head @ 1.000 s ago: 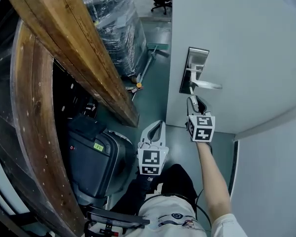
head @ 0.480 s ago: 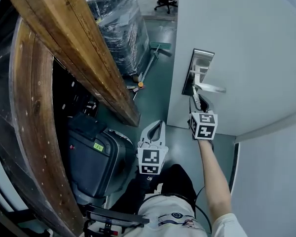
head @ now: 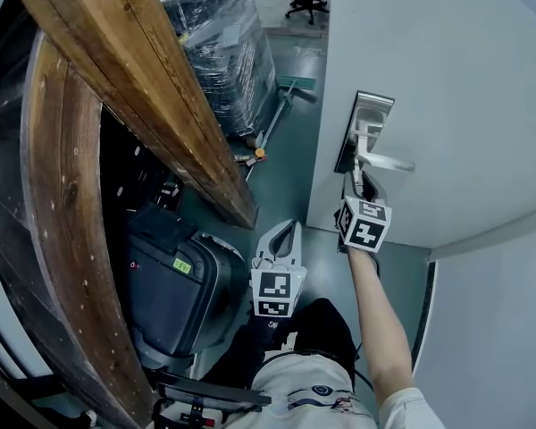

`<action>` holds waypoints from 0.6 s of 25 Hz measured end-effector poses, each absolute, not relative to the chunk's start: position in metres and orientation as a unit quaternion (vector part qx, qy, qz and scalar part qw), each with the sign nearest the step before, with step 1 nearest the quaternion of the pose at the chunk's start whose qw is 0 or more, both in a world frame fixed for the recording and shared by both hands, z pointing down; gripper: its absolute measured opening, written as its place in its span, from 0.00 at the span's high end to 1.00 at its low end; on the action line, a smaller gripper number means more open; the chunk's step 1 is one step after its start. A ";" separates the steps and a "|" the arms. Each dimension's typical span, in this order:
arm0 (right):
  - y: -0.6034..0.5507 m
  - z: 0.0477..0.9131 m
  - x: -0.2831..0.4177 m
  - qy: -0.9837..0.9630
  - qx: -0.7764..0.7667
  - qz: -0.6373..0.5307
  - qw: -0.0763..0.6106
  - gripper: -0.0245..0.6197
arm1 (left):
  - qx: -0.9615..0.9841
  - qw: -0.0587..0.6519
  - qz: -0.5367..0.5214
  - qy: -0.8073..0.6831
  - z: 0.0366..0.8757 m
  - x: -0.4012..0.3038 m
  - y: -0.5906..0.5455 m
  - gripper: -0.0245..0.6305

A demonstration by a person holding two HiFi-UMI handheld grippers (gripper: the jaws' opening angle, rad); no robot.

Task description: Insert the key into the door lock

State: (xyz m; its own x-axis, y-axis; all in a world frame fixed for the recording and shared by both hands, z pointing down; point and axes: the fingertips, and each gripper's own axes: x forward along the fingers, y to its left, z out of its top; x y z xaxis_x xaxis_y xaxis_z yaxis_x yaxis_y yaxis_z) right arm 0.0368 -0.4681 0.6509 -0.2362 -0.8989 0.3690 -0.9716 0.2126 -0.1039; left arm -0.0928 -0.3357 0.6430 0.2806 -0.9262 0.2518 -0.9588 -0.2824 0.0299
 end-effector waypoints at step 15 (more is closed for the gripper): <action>-0.496 0.651 0.034 -0.727 0.664 0.147 0.093 0.78 | 0.784 0.095 0.098 -0.605 0.651 -0.111 -0.340 0.96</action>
State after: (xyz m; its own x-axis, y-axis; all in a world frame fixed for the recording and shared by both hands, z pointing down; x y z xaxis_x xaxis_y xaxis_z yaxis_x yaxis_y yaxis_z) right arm 0.0340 -0.4957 0.6508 -0.1009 -0.9382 0.3310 -0.9931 0.0749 -0.0903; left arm -0.1106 -0.3402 0.6505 0.2483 -0.9308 0.2681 -0.9679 -0.2494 0.0307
